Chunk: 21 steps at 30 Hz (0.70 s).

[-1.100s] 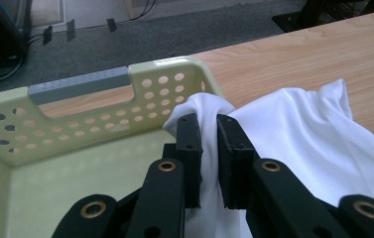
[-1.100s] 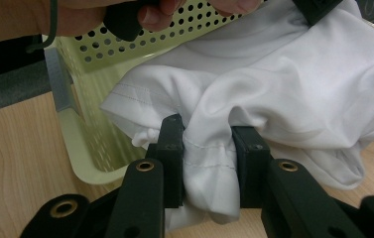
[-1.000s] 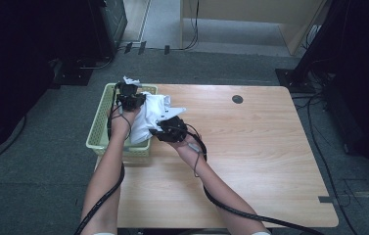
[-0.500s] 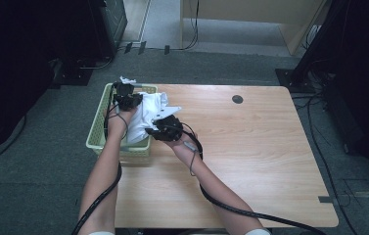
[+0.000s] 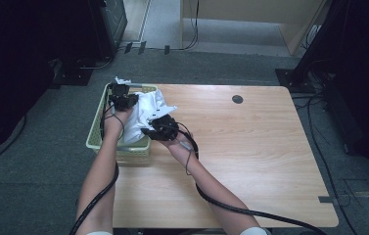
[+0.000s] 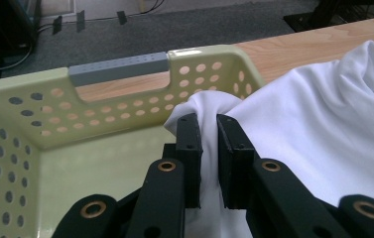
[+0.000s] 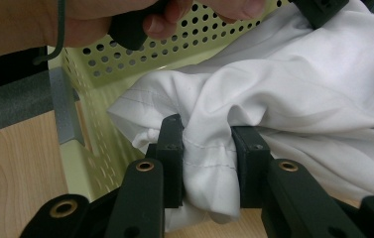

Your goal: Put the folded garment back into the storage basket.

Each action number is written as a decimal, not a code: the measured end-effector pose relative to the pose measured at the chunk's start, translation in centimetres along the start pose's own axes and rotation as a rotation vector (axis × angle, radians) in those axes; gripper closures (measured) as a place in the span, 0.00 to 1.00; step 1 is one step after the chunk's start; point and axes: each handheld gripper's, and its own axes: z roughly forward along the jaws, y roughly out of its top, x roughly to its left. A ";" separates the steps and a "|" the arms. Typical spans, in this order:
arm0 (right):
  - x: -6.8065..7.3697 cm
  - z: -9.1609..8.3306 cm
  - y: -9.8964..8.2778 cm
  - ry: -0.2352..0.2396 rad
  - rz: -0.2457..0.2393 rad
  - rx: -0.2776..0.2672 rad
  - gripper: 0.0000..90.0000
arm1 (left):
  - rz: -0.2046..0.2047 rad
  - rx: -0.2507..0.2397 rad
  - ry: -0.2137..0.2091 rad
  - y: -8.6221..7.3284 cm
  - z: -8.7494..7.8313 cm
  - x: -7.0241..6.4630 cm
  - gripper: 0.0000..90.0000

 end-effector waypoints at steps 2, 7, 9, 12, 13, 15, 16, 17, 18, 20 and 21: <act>0.0 0.2 0.0 0.005 -0.005 0.000 0.80 | -0.006 -0.001 0.007 0.0 -0.1 0.3 0.92; 0.2 0.9 0.0 0.009 -0.002 0.006 0.80 | -0.021 0.000 0.024 -0.4 -0.4 1.3 0.92; 0.3 1.2 0.1 0.011 0.001 0.011 0.80 | -0.027 0.001 0.028 -0.5 -0.4 1.6 0.92; 0.3 1.6 0.1 0.017 0.003 0.013 0.80 | -0.034 0.003 0.034 -0.7 -0.4 2.1 0.92; 0.3 1.7 0.1 0.018 0.003 0.015 0.80 | -0.035 0.004 0.037 -0.7 -0.4 2.2 0.92; 0.4 2.0 0.1 0.018 0.007 0.017 0.80 | -0.039 0.007 0.039 -0.9 -0.4 2.4 0.92; 0.3 2.0 0.1 0.017 0.007 0.018 0.80 | -0.039 0.008 0.042 -0.9 -0.3 2.5 0.92; 0.3 2.2 0.1 0.018 0.008 0.019 0.80 | -0.044 0.009 0.044 -1.0 -0.2 2.6 0.92; 0.3 2.3 0.1 0.019 0.011 0.019 0.80 | -0.043 0.012 0.046 -1.1 -0.1 2.6 0.92; 0.3 2.5 0.1 0.020 0.014 0.024 0.80 | -0.044 0.016 0.049 -1.2 0.1 2.8 0.92; 0.3 2.7 0.1 0.020 0.012 0.025 0.80 | -0.047 0.017 0.049 -1.3 0.1 2.8 0.92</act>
